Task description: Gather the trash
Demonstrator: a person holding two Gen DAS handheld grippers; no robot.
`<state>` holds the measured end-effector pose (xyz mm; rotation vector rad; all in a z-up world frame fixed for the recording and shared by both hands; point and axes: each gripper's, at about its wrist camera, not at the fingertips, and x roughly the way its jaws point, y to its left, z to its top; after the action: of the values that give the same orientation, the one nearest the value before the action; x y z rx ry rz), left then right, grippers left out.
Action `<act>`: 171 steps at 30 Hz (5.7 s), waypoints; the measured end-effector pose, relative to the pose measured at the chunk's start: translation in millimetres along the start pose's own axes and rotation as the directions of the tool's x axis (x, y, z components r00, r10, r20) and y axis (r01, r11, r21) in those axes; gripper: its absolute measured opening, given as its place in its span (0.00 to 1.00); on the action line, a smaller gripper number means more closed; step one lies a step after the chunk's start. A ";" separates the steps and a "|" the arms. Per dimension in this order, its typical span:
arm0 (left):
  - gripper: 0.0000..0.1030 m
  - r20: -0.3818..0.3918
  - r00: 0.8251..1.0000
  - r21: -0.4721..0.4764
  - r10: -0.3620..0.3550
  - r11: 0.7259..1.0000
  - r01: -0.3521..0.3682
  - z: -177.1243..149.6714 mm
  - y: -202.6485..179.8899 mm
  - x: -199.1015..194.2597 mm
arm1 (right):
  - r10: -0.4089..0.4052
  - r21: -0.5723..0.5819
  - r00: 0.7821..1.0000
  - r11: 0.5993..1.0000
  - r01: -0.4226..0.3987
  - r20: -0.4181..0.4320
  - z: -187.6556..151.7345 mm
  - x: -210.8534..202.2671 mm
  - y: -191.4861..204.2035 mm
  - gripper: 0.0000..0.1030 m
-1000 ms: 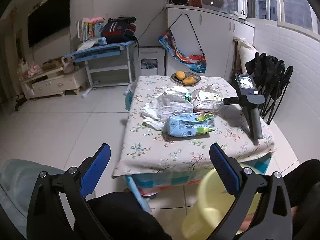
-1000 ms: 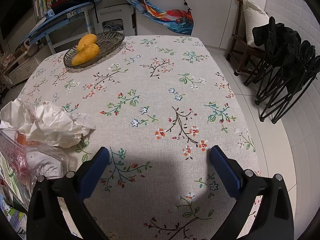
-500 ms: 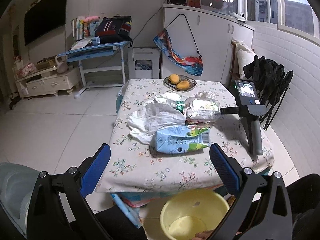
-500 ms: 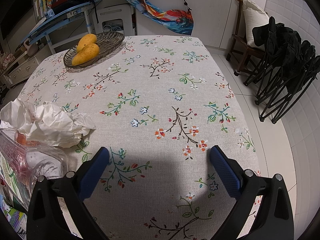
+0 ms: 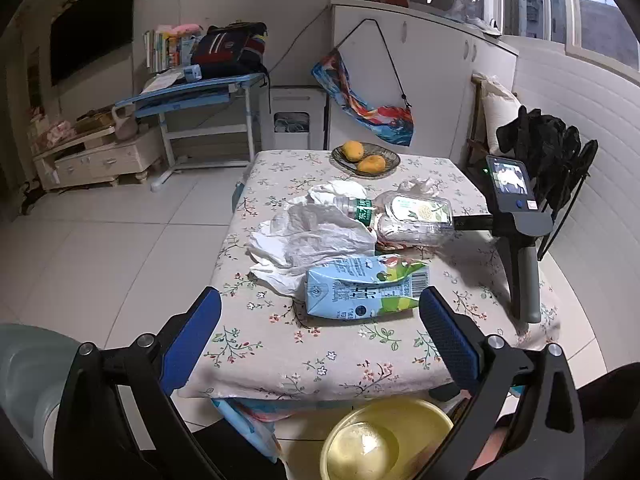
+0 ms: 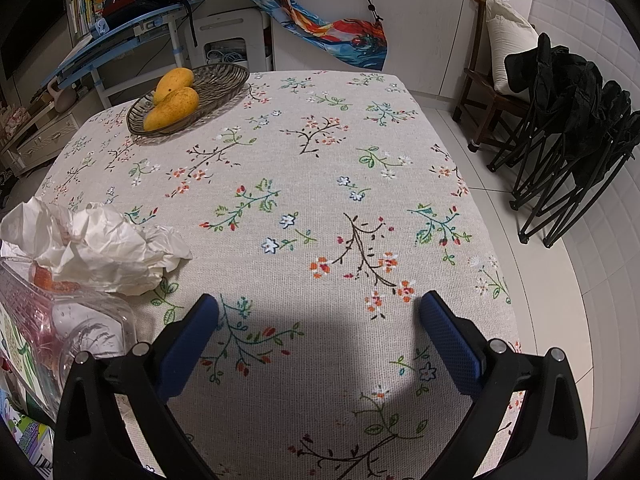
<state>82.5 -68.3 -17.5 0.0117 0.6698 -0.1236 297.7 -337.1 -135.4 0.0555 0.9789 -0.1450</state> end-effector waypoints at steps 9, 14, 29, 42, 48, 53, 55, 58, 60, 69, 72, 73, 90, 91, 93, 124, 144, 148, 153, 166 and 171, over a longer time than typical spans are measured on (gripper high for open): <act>0.93 -0.009 1.000 0.020 0.007 1.000 -0.007 -2.4 -6.3 3.2 | 0.000 0.000 1.000 1.000 0.000 0.000 0.0 0.0 0.0 0.93; 0.93 -0.017 1.000 0.013 0.022 1.000 -0.021 -3.0 -4.1 5.1 | -0.003 0.011 1.000 1.000 0.003 -0.006 0.3 -0.1 -0.3 0.93; 0.93 0.053 0.998 -0.003 0.042 0.999 -0.042 -13.1 8.1 -30.8 | -0.019 0.073 0.833 0.997 -0.026 0.553 -108.2 -238.9 -28.0 0.93; 0.93 0.113 0.991 0.008 0.073 0.997 -0.074 -44.3 21.7 -96.1 | 0.114 -0.062 0.844 0.994 -0.096 0.525 -212.5 -276.5 20.5 0.93; 0.93 0.142 0.989 -0.005 0.045 0.999 -0.045 -54.3 27.7 -105.4 | 0.113 -0.055 0.843 0.994 -0.099 0.526 -221.9 -277.3 27.3 0.93; 0.93 0.145 0.989 -0.009 0.025 1.000 -0.024 -53.6 25.6 -103.1 | 0.109 -0.061 0.836 0.994 -0.091 0.538 -222.7 -274.8 31.4 0.93; 0.93 0.148 0.989 -0.012 0.022 1.000 -0.020 -53.6 24.6 -102.3 | 0.110 -0.055 0.838 0.994 -0.095 0.535 -222.9 -273.8 30.0 0.93; 0.93 0.151 0.988 -0.010 0.022 1.000 -0.021 -54.3 23.6 -101.9 | 0.107 -0.045 0.834 0.994 -0.098 0.542 -224.4 -276.1 28.0 0.93; 0.93 0.152 0.988 -0.015 0.023 1.000 -0.021 -54.7 24.3 -101.4 | 0.105 -0.040 0.834 0.994 -0.100 0.542 -224.4 -277.1 27.3 0.93; 0.93 0.150 0.988 -0.016 0.023 1.000 -0.021 -53.6 23.7 -100.6 | 0.104 -0.037 0.835 0.994 -0.099 0.541 -223.6 -280.1 25.2 0.93; 0.93 0.149 0.989 -0.018 0.024 1.000 -0.021 -53.5 23.7 -100.4 | 0.103 -0.038 0.835 0.994 -0.098 0.540 -223.9 -279.8 25.5 0.93; 0.93 0.148 0.989 -0.019 0.024 1.000 -0.021 -53.3 23.9 -100.0 | 0.104 -0.039 0.836 0.994 -0.098 0.539 -224.0 -279.6 25.4 0.93; 0.93 0.141 0.990 -0.014 0.032 0.999 -0.030 -53.3 25.8 -97.1 | 0.113 -0.047 0.842 0.993 -0.104 0.528 -223.4 -279.0 26.5 0.93; 0.93 0.135 0.990 -0.008 0.033 0.999 -0.032 -53.1 25.8 -95.8 | 0.118 -0.051 0.842 0.993 -0.107 0.526 -222.7 -278.6 27.4 0.93; 0.93 0.124 0.992 0.011 0.036 0.999 -0.038 -52.1 24.4 -93.4 | 0.134 -0.067 0.845 0.991 -0.116 0.518 -217.7 -278.1 30.4 0.93; 0.93 -0.143 0.981 -0.082 -0.135 0.989 0.124 -5.9 8.8 69.2 | 0.214 -0.036 0.939 0.977 -0.212 0.271 -148.7 -187.1 17.6 0.93; 0.42 -0.218 0.959 -0.186 -0.183 0.972 0.143 3.5 14.2 143.0 | 0.271 0.027 0.940 0.959 -0.283 0.208 -146.5 -165.1 8.8 0.93; 0.60 -0.213 0.970 -0.017 -0.118 0.993 0.118 12.6 10.4 129.9 | 0.280 0.035 0.937 0.955 -0.293 0.210 -146.2 -167.3 8.8 0.93; 0.80 -0.172 0.980 0.343 -0.104 0.926 0.159 28.9 -17.1 113.4 | 0.286 0.049 0.934 0.952 -0.303 0.215 -145.8 -167.2 6.4 0.93; 0.57 -0.384 0.920 0.706 -0.080 0.617 0.348 5.2 -81.6 162.6 | 0.298 0.106 0.930 0.940 -0.326 0.214 -144.5 -164.1 -7.1 0.93; 0.50 -0.393 0.910 0.628 -0.132 0.685 0.370 10.6 -76.3 156.6 | 0.317 0.133 0.925 0.928 -0.348 0.209 -143.7 -163.0 -12.2 0.93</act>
<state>201.8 -161.9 -104.0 0.6892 0.9176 -0.6609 88.1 -317.2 -80.0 0.3575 0.7574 0.0822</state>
